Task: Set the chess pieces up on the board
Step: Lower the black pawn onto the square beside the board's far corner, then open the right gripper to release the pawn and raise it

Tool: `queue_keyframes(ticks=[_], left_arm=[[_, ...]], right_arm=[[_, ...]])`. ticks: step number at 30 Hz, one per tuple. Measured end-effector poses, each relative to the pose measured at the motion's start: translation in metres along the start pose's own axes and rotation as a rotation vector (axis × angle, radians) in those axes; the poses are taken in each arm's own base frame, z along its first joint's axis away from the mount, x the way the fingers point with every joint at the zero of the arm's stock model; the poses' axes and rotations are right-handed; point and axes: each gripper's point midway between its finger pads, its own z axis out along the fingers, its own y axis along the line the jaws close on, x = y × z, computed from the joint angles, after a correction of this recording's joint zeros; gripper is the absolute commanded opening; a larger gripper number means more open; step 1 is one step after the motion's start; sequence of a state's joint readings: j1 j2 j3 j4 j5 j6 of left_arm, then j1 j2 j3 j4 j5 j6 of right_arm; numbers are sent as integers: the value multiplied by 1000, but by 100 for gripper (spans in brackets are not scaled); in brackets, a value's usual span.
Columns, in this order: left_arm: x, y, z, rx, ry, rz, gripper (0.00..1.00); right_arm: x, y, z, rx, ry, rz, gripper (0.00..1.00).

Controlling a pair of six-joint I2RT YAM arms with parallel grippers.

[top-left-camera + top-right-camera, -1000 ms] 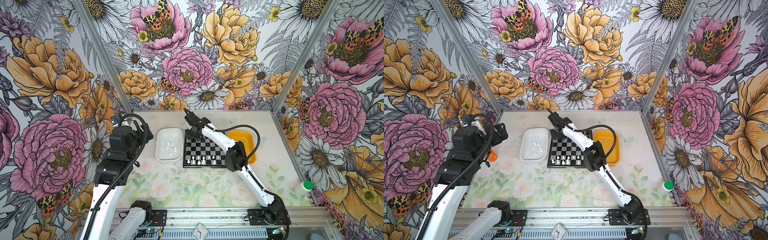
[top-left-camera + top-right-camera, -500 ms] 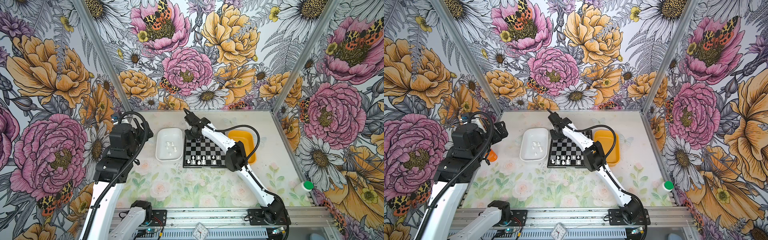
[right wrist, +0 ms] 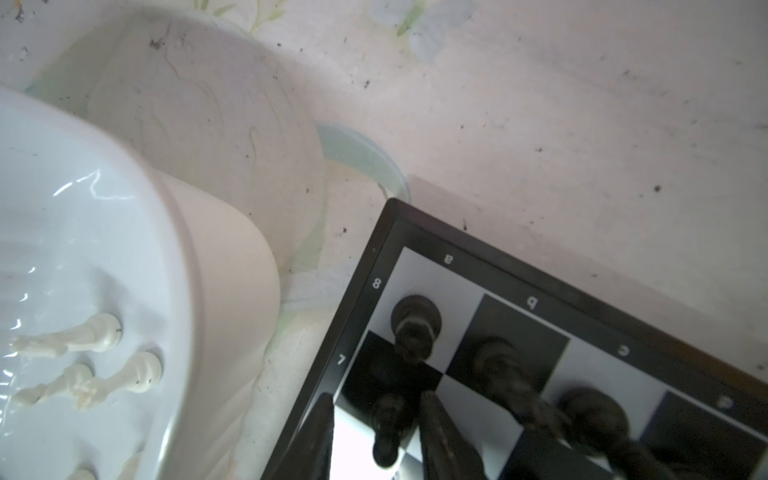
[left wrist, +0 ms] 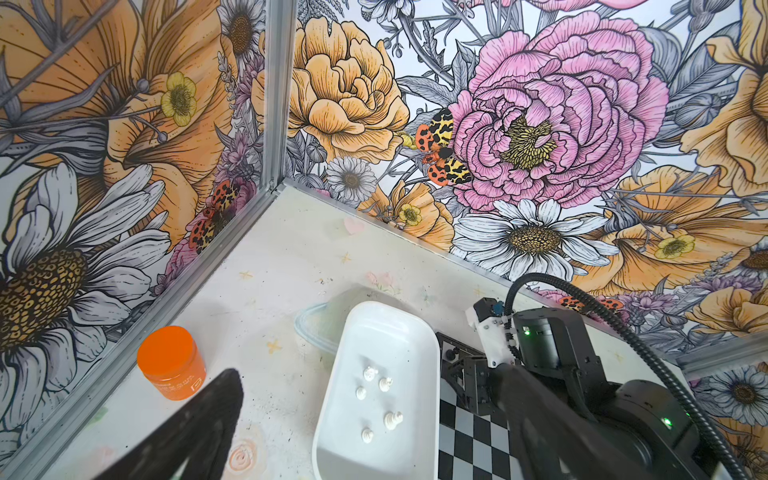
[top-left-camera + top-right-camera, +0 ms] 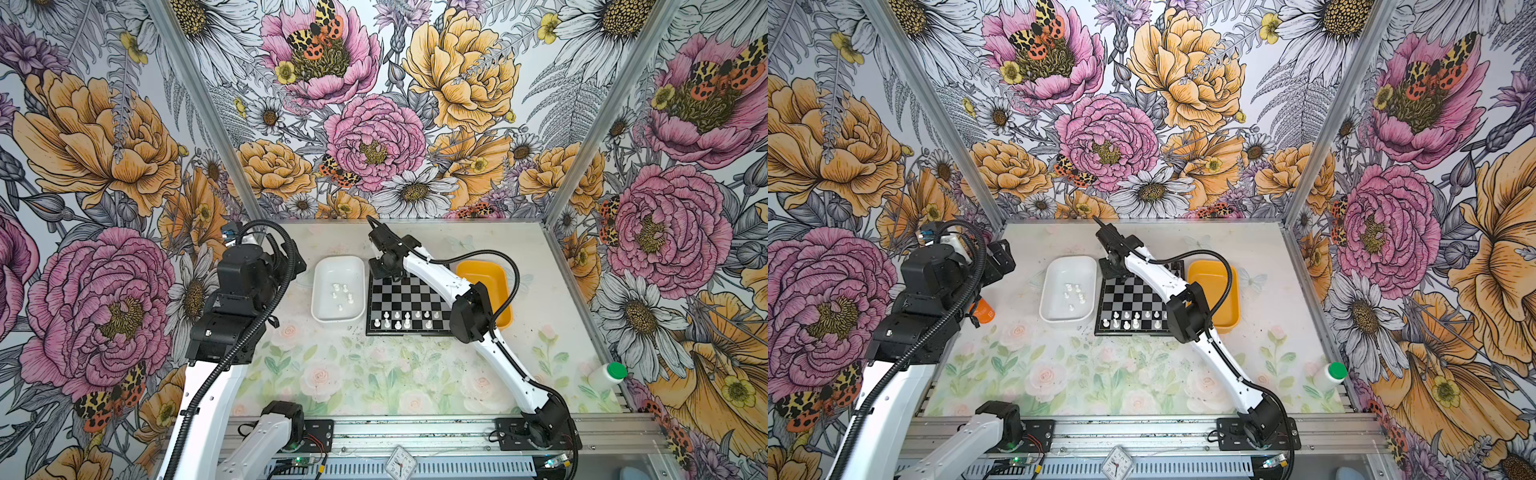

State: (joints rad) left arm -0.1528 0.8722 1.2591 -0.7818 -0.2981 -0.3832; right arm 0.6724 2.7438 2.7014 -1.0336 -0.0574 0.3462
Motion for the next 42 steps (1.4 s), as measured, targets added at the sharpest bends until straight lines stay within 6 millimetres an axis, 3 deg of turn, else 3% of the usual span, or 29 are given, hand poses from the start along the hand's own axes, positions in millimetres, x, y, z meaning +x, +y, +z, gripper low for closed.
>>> queue_keyframes(ticks=[9, 22, 27, 30, 33, 34, 36, 39, 42], left_arm=[[-2, -1, -1, 5, -5, -2, 99], [-11, -5, -12, 34, -47, -5, 99], [-14, -5, -17, 45, -61, 0, 99], [-17, -7, -17, 52, -75, -3, 99], [-22, -12, -13, 64, -91, -6, 99], [-22, -16, -10, 73, -91, -5, 99], [-21, -24, -3, 91, -84, 2, 99], [-12, -45, 11, 139, -53, 27, 99], [8, -77, 22, 202, 1, 71, 99]], right_arm=[[-3, -3, -1, 1, -10, 0, 46], [-23, 11, -27, -47, -73, -10, 50], [-33, 18, -48, -61, -108, -28, 65], [-46, 22, -80, -58, -160, -57, 81], [-66, 23, -140, -35, -255, -82, 84], [-71, 23, -166, -22, -290, -90, 99], [-77, 20, -216, 3, -360, -100, 100], [-71, 7, -287, 63, -445, -97, 100], [-46, -15, -331, 141, -474, -72, 100]])
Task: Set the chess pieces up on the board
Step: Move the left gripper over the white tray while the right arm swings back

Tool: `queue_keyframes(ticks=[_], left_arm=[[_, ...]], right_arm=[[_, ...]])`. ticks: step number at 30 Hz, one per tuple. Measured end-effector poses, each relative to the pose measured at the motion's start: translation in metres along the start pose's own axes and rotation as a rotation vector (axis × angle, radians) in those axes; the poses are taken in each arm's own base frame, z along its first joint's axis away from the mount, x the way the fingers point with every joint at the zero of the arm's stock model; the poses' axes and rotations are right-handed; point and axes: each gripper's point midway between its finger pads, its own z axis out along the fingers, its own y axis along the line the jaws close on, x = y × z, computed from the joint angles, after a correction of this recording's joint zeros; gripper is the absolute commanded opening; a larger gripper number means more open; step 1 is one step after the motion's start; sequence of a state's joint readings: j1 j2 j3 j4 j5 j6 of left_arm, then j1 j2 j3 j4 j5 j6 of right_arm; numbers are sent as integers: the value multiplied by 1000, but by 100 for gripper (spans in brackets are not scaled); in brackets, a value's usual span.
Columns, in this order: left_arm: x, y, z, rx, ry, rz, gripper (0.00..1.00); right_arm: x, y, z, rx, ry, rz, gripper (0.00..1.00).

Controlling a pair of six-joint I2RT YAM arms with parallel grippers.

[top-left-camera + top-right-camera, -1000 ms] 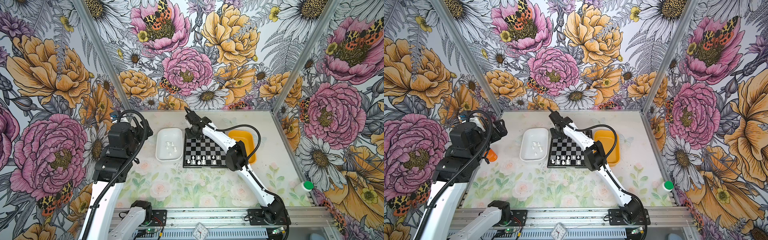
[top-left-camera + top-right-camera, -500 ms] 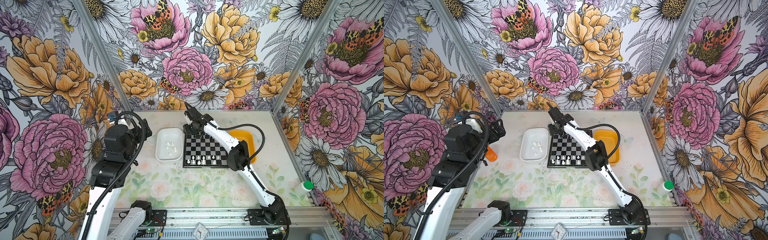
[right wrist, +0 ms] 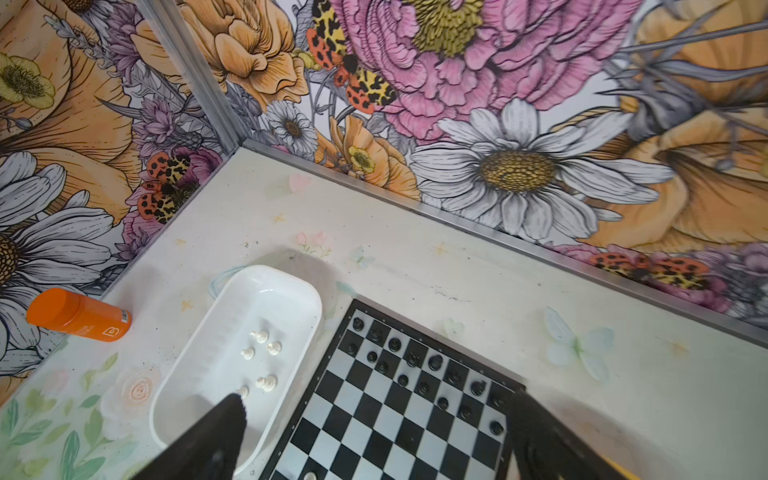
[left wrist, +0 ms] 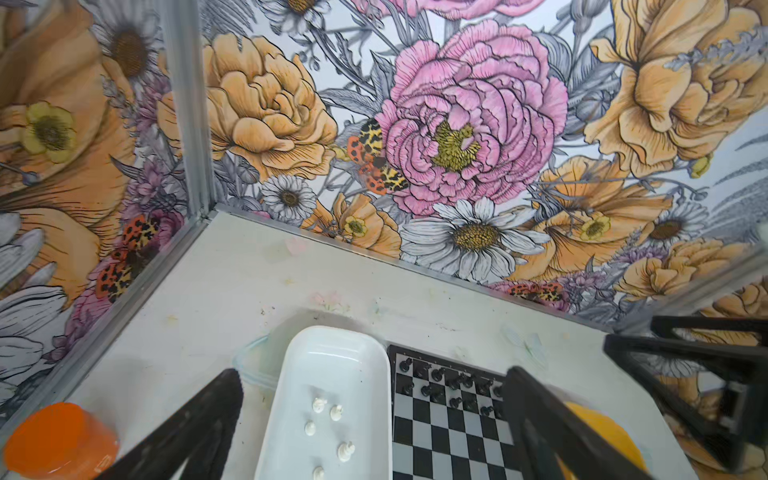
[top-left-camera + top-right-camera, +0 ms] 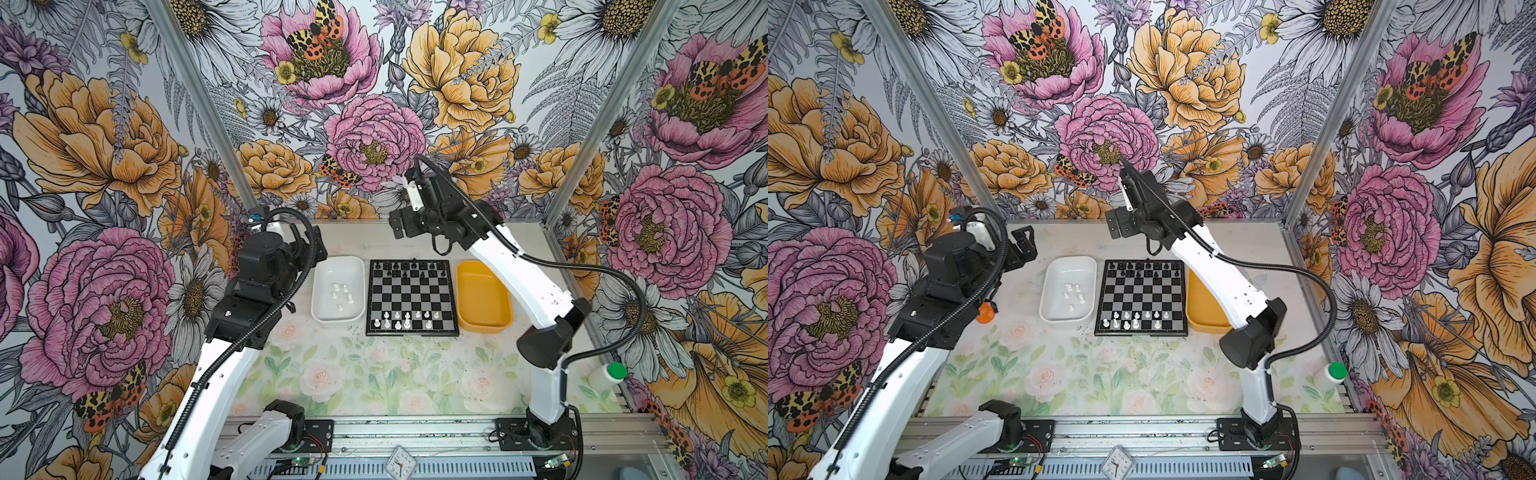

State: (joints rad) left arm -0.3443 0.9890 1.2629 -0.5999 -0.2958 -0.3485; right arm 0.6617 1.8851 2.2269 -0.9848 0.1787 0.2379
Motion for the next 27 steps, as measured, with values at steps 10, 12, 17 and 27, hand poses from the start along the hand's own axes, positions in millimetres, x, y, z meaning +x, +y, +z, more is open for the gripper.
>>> queue_keyframes(ticks=[10, 12, 17, 27], left_arm=[[99, -90, 44, 134, 234, 124, 99], [110, -71, 55, 73, 274, 77, 99], [118, -30, 75, -93, 368, 24, 85], [185, 8, 138, -285, 680, 16, 67]], right_arm=[[188, -102, -29, 274, 384, 154, 100], [211, -104, -38, 281, 434, 168, 100], [205, -98, -67, 232, 367, 207, 100], [179, -91, -82, 186, 300, 237, 100]])
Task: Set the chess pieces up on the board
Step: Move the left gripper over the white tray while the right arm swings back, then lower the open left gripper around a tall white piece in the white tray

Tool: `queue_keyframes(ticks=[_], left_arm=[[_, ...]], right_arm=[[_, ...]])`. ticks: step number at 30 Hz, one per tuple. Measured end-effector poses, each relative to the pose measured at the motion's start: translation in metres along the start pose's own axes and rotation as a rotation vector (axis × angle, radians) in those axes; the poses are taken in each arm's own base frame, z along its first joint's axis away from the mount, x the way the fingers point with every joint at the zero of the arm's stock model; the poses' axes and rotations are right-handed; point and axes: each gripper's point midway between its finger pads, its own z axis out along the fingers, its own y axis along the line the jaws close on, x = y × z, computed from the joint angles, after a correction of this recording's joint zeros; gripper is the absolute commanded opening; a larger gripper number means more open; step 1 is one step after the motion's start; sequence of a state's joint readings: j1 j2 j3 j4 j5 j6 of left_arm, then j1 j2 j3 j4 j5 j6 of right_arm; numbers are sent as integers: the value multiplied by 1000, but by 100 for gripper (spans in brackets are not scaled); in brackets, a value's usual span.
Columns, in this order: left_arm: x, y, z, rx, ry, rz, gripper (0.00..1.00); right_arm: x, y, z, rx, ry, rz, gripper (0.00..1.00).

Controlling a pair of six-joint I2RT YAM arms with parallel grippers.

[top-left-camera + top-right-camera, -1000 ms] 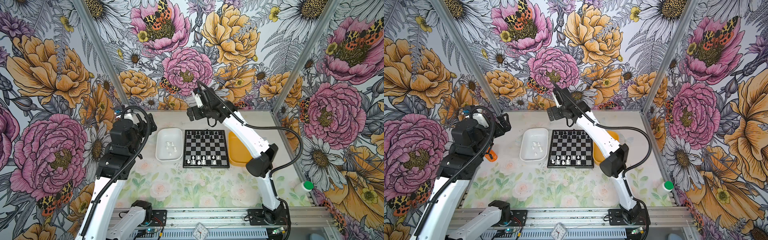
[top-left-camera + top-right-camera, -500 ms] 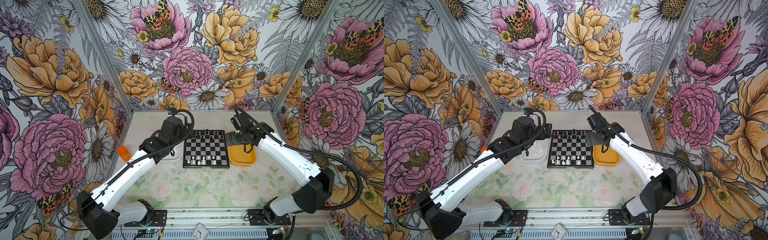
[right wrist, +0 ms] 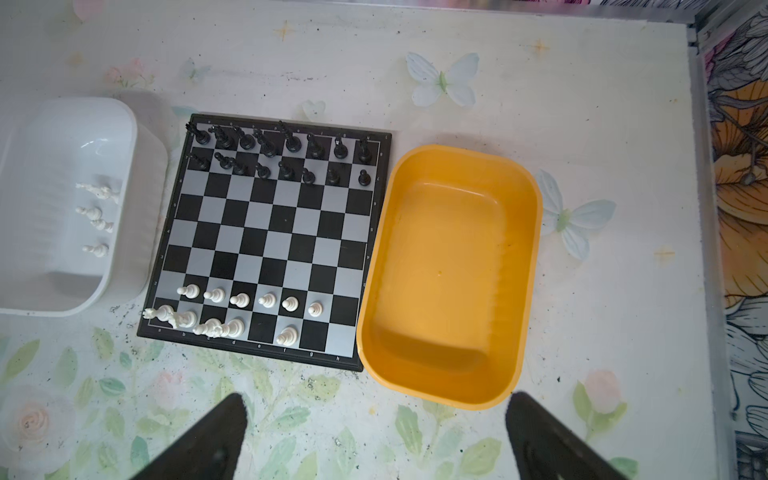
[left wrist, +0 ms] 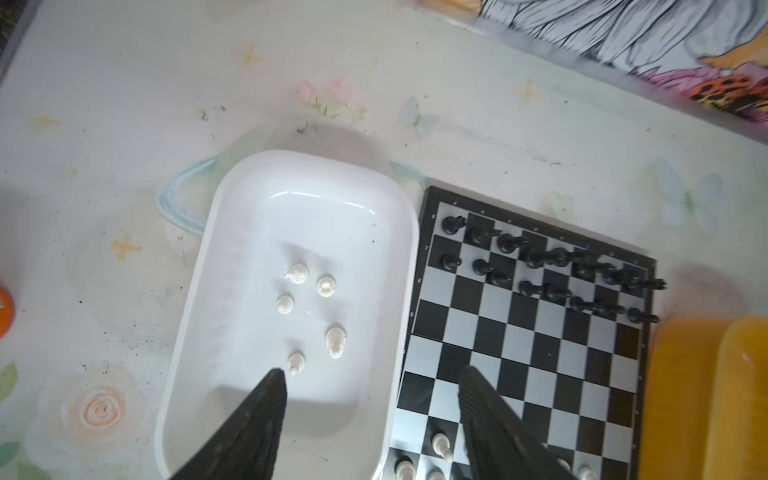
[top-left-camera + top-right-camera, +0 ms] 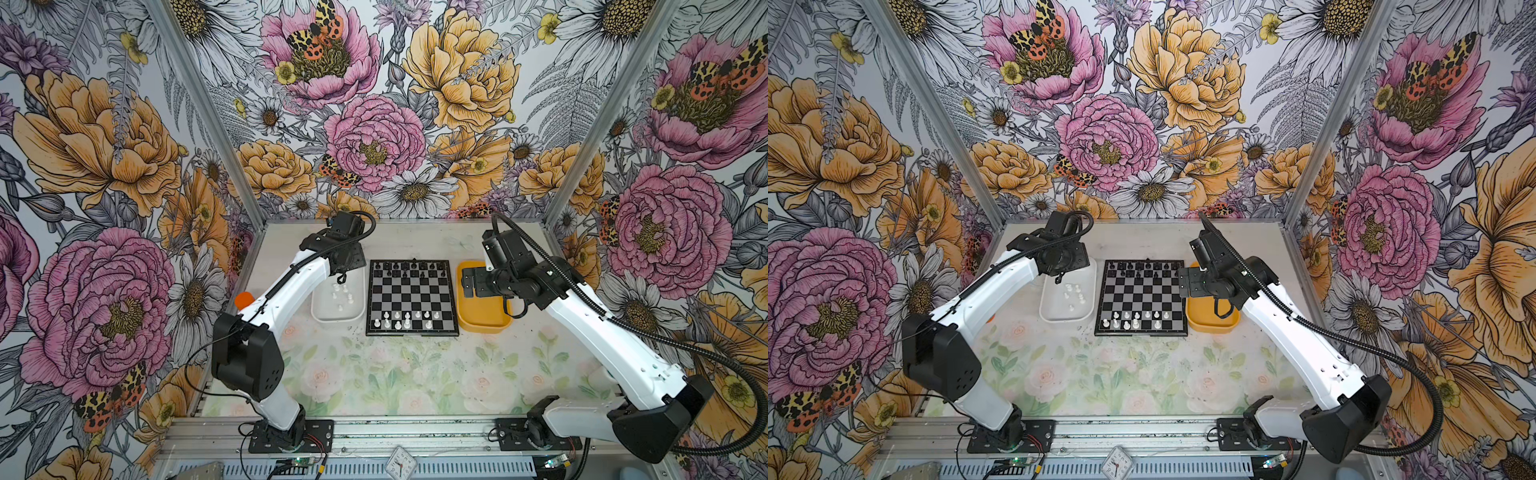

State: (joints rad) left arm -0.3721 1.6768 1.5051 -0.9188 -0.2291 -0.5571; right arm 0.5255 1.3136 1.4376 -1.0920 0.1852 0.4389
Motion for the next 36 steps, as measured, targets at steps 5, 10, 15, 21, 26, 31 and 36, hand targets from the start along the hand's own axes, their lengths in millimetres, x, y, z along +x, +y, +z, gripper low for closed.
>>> queue_keyframes(ticks=[5, 10, 15, 21, 26, 31, 36], left_arm=[[12, 21, 28, -67, 95, -14, 68], [11, 32, 32, -83, 104, -34, 68], [37, 39, 38, -81, 151, -24, 67], [56, 22, 35, -35, 163, 13, 62], [62, 3, 37, -4, 158, 32, 55], [70, 4, 47, -11, 175, 35, 53], [74, 11, 57, -25, 190, 23, 51]], right_arm=[[-26, 17, 13, -6, 0, 3, 100], [-37, 35, 41, -14, 43, -17, 100], [-34, 42, 59, -17, 88, -33, 100], [-44, 48, 59, -33, 71, -44, 100], [-45, 50, 58, -44, 68, -42, 100], [-42, 48, 58, -42, 71, -39, 100], [-32, 44, 56, -36, 84, -24, 100]])
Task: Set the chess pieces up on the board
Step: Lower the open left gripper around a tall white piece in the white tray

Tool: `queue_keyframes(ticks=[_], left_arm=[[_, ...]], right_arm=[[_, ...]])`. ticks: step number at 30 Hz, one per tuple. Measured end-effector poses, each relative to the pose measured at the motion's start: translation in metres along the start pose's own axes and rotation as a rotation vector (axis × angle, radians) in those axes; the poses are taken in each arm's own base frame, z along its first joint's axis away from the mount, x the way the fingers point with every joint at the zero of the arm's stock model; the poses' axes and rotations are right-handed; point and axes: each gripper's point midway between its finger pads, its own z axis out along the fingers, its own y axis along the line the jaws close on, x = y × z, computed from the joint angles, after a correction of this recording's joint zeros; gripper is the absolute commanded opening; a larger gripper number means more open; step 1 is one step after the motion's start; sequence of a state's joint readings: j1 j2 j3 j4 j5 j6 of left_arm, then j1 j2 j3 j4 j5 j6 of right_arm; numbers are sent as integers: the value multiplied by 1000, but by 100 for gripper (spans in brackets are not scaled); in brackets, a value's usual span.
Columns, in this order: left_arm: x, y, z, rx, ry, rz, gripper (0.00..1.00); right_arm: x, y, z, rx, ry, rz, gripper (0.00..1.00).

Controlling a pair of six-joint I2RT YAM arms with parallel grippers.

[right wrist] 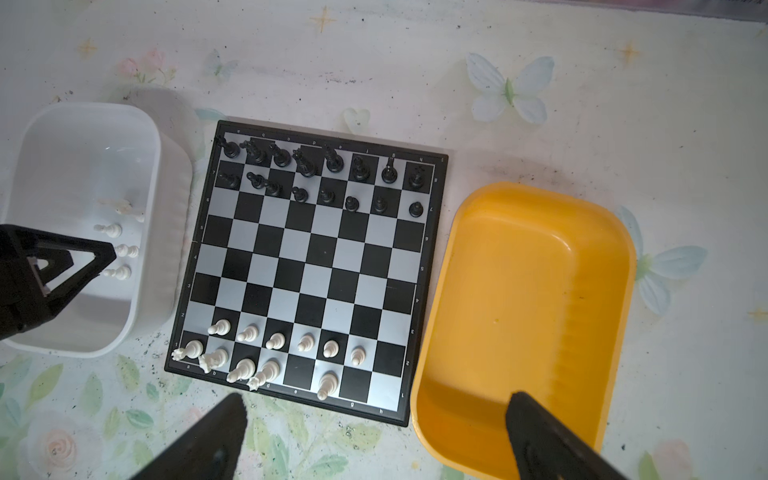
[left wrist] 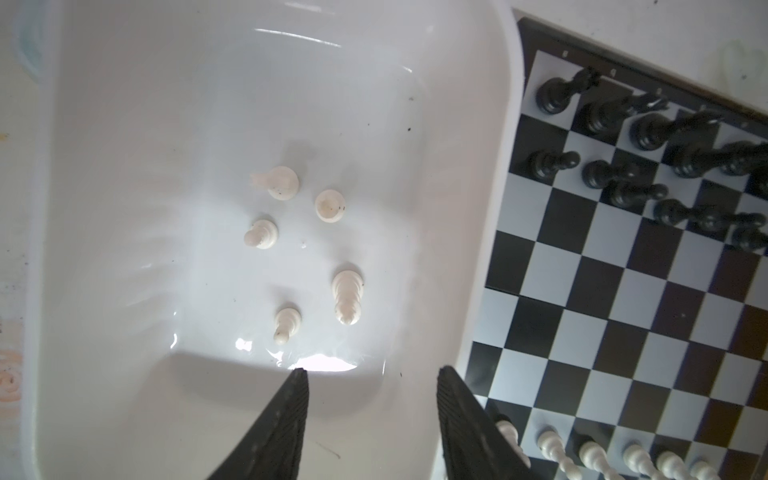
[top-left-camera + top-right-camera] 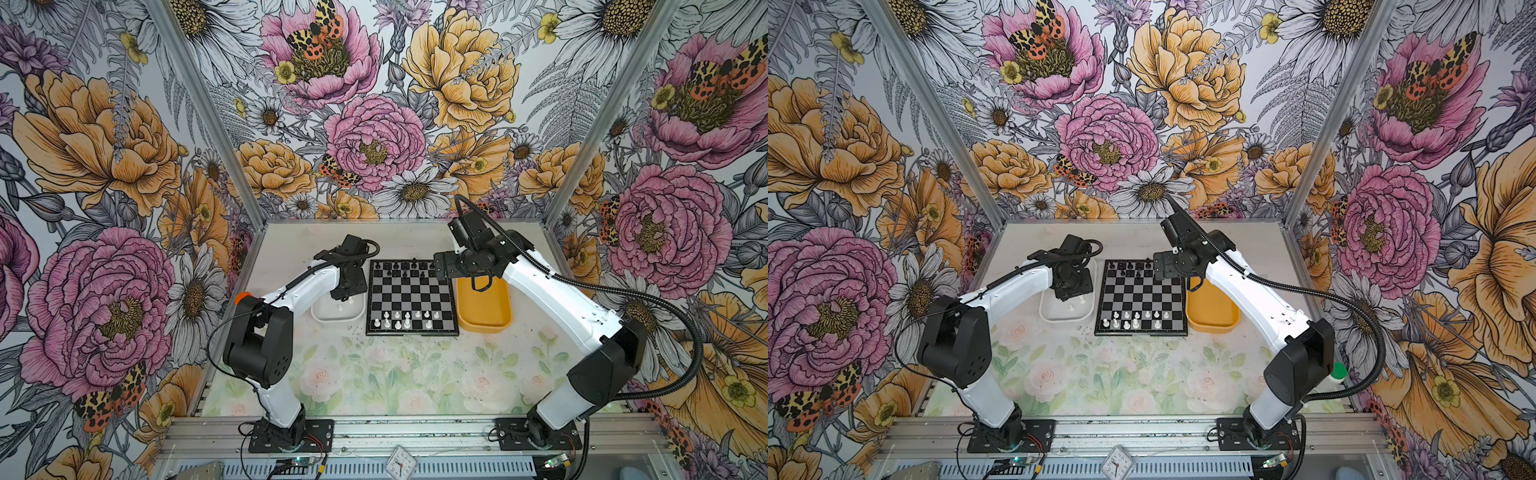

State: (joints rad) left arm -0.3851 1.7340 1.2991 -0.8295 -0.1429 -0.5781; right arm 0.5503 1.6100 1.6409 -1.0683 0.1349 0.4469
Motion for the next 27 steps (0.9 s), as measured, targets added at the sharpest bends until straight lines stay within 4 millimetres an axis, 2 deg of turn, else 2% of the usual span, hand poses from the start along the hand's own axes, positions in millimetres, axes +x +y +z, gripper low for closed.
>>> queue_keyframes(ticks=[8, 16, 19, 23, 27], left_arm=[[3, 7, 20, -27, 35, -12, 46], [-1, 14, 24, -33, 39, -31, 41], [-1, 12, 32, -35, 52, -30, 40], [6, 13, 46, -51, 90, -25, 38], [8, 13, 50, -54, 99, -24, 36]], right_arm=[[4, -3, -6, 1, -9, 25, 100], [6, -5, -7, 8, -10, 36, 100], [6, -6, -7, 13, -12, 36, 100], [6, -6, -7, 15, -12, 35, 100], [6, -6, -7, 15, -12, 35, 100]])
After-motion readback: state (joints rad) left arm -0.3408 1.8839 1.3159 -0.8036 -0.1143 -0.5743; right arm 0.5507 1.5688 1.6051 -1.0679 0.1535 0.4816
